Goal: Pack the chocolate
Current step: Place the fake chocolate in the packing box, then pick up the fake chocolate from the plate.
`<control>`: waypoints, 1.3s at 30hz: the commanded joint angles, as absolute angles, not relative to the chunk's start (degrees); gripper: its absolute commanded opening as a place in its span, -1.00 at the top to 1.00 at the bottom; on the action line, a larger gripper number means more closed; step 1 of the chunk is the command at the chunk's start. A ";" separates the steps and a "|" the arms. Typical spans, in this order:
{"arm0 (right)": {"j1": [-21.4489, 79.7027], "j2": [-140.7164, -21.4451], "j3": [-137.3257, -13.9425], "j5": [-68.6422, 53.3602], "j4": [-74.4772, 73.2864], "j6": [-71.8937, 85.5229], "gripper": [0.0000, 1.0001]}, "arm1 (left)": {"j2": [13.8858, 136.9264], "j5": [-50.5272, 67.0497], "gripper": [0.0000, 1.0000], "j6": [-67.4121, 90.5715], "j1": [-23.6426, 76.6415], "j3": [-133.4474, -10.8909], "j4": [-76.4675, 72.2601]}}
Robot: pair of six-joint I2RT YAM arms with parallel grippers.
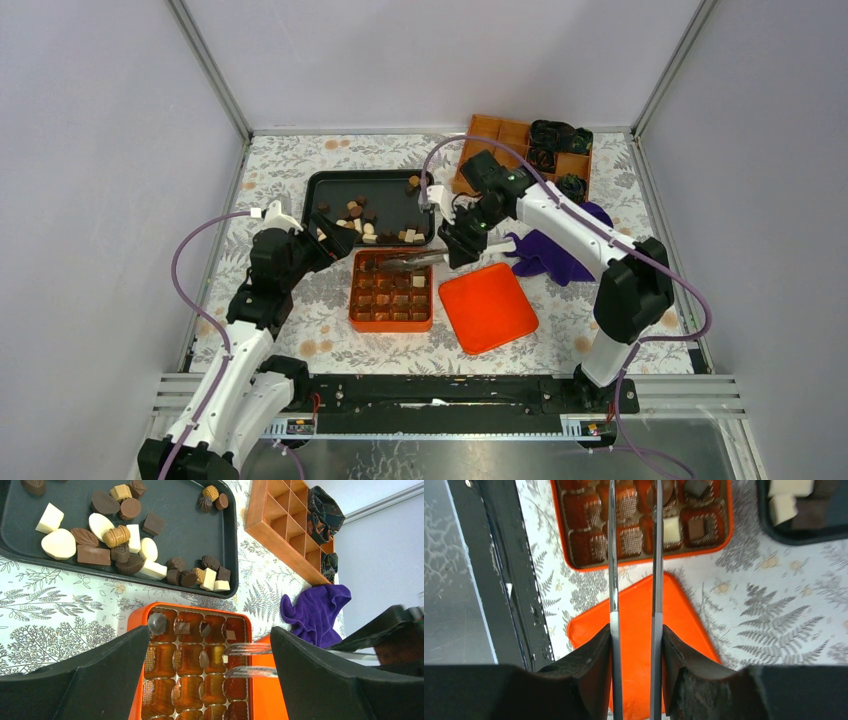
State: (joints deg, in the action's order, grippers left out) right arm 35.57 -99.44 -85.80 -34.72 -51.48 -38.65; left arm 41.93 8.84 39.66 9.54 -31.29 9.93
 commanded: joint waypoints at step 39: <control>34.74 -132.29 -123.55 -23.63 -45.12 -36.99 0.06 | 42.50 7.06 -0.97 37.12 8.96 -32.31 9.65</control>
State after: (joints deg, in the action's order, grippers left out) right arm 33.78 -131.46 -119.35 -24.43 -47.18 -37.60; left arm 42.65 7.62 38.41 9.32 -31.31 10.37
